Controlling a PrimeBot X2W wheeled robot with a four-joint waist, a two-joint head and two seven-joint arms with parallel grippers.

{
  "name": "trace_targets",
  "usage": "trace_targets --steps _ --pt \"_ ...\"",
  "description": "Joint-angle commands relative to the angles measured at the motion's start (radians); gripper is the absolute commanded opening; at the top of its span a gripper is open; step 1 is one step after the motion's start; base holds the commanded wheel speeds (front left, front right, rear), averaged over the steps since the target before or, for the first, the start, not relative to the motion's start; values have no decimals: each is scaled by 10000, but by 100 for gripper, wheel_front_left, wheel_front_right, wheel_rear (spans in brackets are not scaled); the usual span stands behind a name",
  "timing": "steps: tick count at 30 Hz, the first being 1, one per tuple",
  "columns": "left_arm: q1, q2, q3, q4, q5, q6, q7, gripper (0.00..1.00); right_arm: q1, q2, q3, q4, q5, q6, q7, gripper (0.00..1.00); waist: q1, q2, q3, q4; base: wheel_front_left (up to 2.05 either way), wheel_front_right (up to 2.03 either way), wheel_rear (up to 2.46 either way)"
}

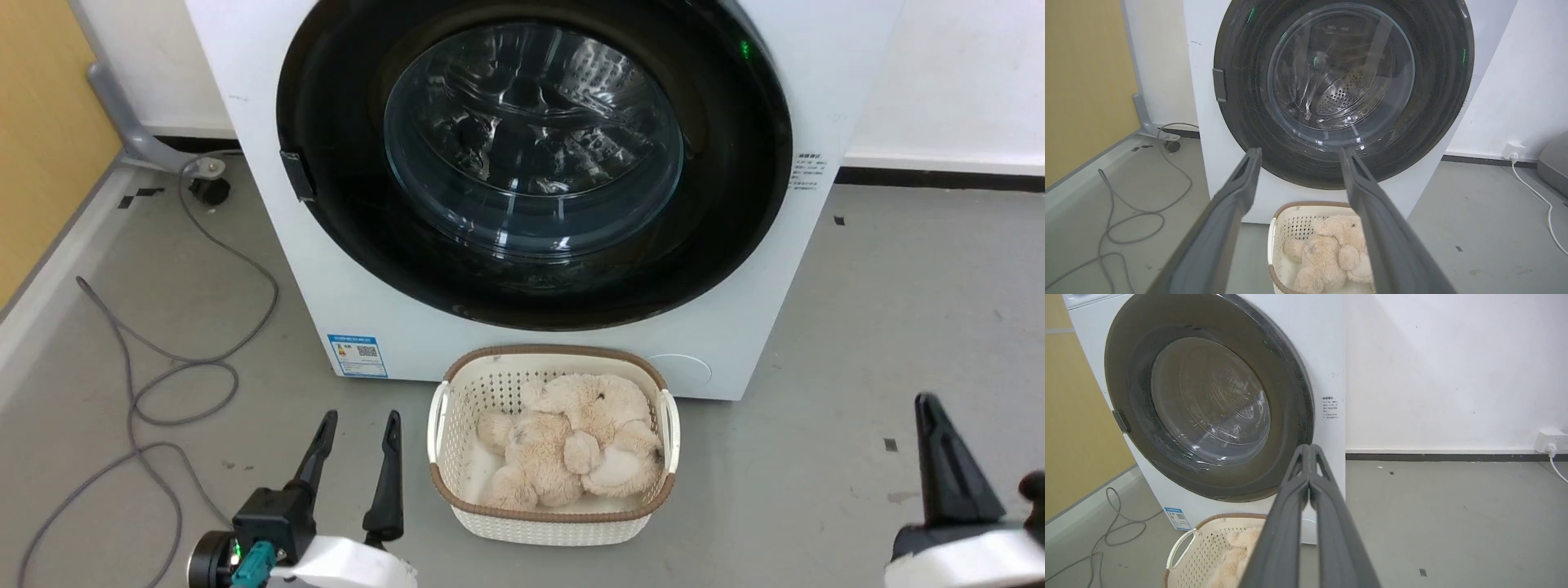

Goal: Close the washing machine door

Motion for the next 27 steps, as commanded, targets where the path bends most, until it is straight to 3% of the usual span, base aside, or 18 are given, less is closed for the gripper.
trace_targets --steps 1,2,3,21,22,27 --pt "170 51 -20 37 -41 -21 -51 100 228 126 -51 -133 -126 -7 84 0 1 0 -25 -2 0 0 0" --pt "207 55 -38 61 -43 -18 -51 100 373 218 -78 -202 -193 -7 186 27 1 0 -40 -3 0 0 0" --pt "245 58 -59 82 -42 -16 -51 100 503 282 -69 -235 -246 -7 307 100 1 0 -51 -2 0 0 0" --pt "356 143 -350 255 125 300 -6 100 883 308 -56 -41 -376 -7 194 100 1 0 -22 146 0 0 0" --pt "348 166 -359 254 136 305 -6 0 877 296 -49 -31 -367 -7 178 0 1 0 -22 149 0 0 0" --pt "255 121 -323 229 116 267 27 0 791 360 -31 -48 -386 0 280 0 1 0 -22 146 0 0 0"
